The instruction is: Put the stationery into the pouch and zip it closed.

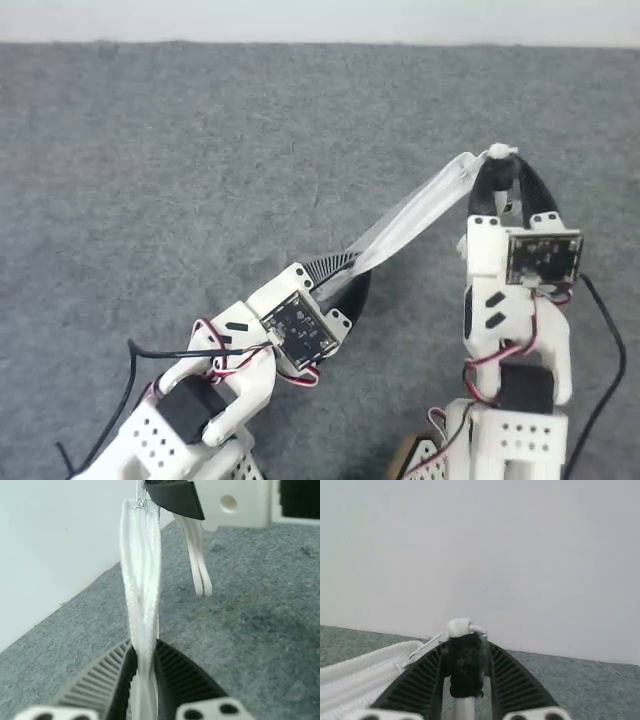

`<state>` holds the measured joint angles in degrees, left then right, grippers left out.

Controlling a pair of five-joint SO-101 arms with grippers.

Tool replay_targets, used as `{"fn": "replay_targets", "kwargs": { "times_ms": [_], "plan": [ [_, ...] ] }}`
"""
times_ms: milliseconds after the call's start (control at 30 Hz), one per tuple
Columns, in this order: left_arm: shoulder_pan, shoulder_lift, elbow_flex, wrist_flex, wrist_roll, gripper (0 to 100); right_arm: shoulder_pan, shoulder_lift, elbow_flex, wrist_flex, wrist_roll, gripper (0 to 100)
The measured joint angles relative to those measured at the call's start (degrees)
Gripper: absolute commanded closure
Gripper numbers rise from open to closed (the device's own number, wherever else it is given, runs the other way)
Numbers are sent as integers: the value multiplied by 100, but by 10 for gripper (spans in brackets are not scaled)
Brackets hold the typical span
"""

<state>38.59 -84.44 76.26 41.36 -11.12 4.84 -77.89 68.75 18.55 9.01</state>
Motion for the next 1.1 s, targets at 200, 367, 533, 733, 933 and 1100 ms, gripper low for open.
{"fn": "replay_targets", "kwargs": {
  "times_ms": [200,367,533,733,933,1100],
  "plan": [
    [-9,-35,-18,44,0,991,510,1037,-18,-782,0,992],
    [-26,18,0,114,0,991,668,1996,-484,-888,-9,992],
    [-35,18,9,114,0,991,668,2479,-765,-897,-9,992],
    [-35,18,9,114,0,989,633,2655,-633,-826,-53,992],
    [-35,18,9,114,0,920,132,2593,-835,-431,149,992],
    [-167,18,9,114,404,818,-668,2242,-818,149,598,989]
  ]
}}
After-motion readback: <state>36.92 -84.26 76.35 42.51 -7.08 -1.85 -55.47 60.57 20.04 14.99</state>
